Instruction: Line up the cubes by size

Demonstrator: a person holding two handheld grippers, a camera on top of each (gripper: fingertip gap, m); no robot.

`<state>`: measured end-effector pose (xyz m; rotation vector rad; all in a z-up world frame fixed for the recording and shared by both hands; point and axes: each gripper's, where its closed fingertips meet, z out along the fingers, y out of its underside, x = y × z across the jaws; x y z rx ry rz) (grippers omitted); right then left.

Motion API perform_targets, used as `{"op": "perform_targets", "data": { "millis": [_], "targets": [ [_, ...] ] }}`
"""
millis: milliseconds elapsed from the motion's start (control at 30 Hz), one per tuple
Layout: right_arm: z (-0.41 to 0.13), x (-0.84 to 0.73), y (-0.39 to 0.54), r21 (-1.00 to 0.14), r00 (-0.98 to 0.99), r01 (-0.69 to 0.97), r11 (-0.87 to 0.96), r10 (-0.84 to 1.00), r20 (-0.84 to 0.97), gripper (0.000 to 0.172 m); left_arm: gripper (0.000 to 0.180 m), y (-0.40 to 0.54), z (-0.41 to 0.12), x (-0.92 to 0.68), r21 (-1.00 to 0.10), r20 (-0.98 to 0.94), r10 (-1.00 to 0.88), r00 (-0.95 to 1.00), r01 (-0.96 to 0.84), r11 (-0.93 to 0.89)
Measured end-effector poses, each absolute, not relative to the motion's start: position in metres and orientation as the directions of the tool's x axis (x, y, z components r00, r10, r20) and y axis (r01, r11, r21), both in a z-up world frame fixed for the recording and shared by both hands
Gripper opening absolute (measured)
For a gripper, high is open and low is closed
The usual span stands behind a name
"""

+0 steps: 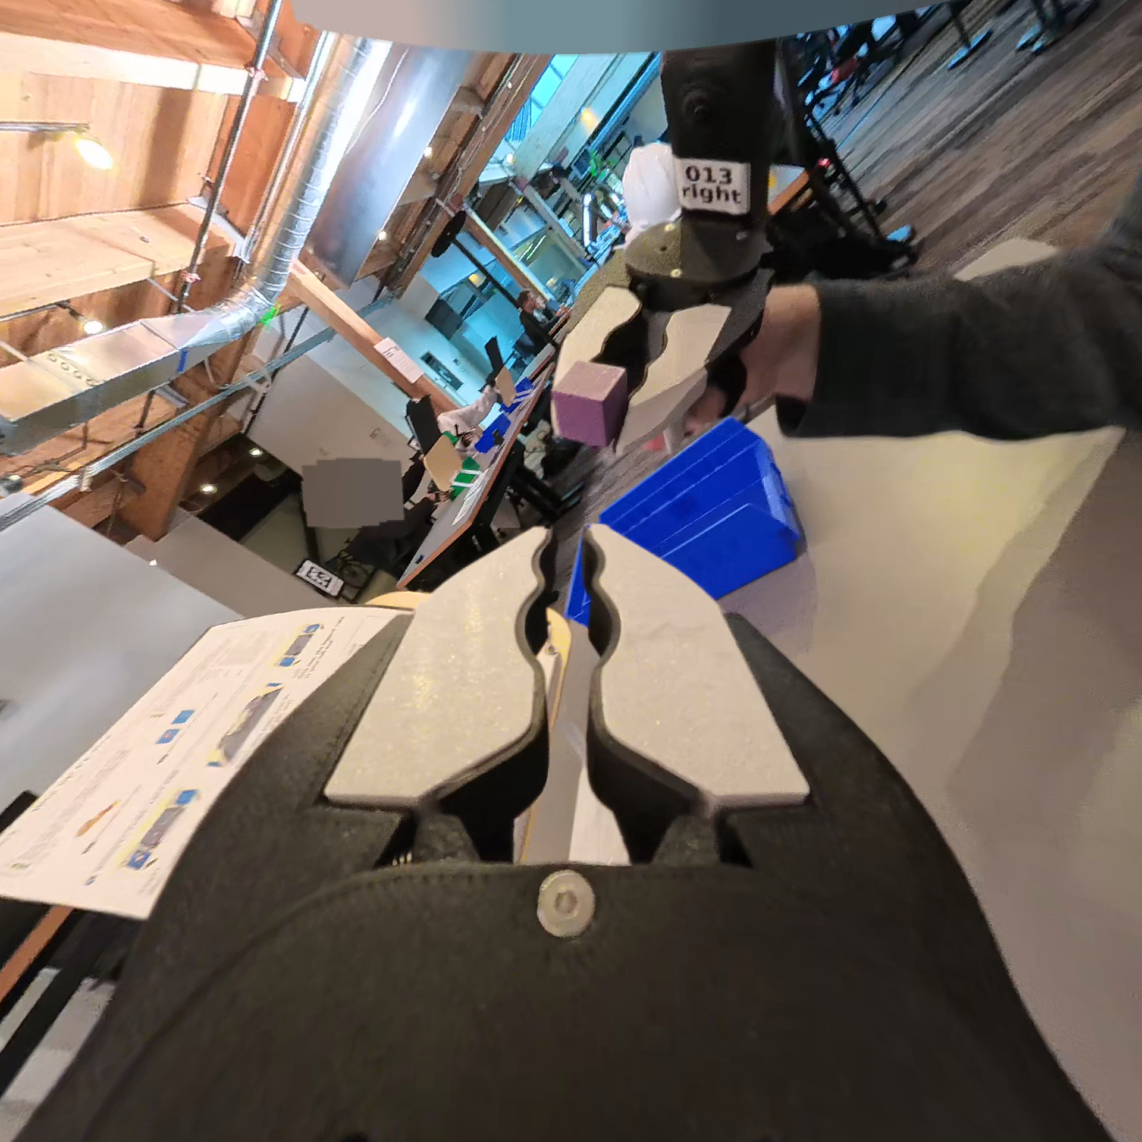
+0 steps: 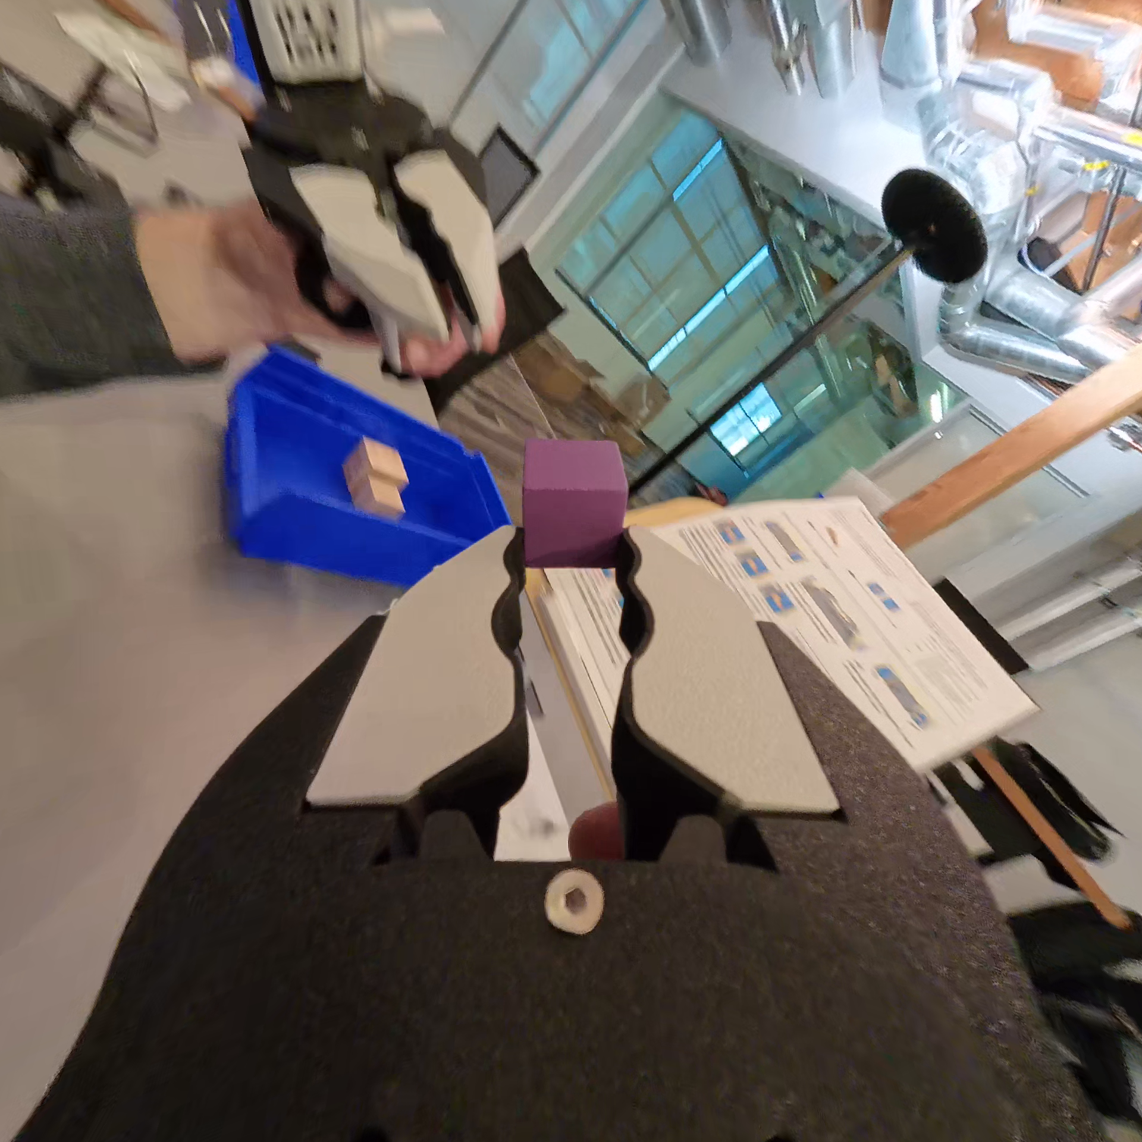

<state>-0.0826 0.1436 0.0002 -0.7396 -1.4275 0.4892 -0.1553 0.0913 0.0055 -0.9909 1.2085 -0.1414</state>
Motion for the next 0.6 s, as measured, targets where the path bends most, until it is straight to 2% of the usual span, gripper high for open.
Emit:
{"op": "perform_targets", "data": {
  "millis": [200,333,600],
  "targets": [
    [-0.042,0.024,0.248,-0.557,0.065,0.576,0.598,0.646,0.761,0.027,0.007,0.084,0.020,-0.168,-0.661,-0.750,-0.501,0.433,-0.454,0.598],
    [-0.085,0.089,0.305,-0.425,-0.042,0.776,0.467,0.709,0.704,0.028,0.006,0.084,0.025,-0.175,-0.628,-0.777,-0.442,0.448,-0.509,0.589],
    [-0.202,0.143,0.368,-0.197,-0.207,0.925,0.324,0.866,0.455,0.028,0.005,0.078,0.036,-0.173,-0.631,-0.772,-0.419,0.477,-0.505,0.589]
  ]
}}
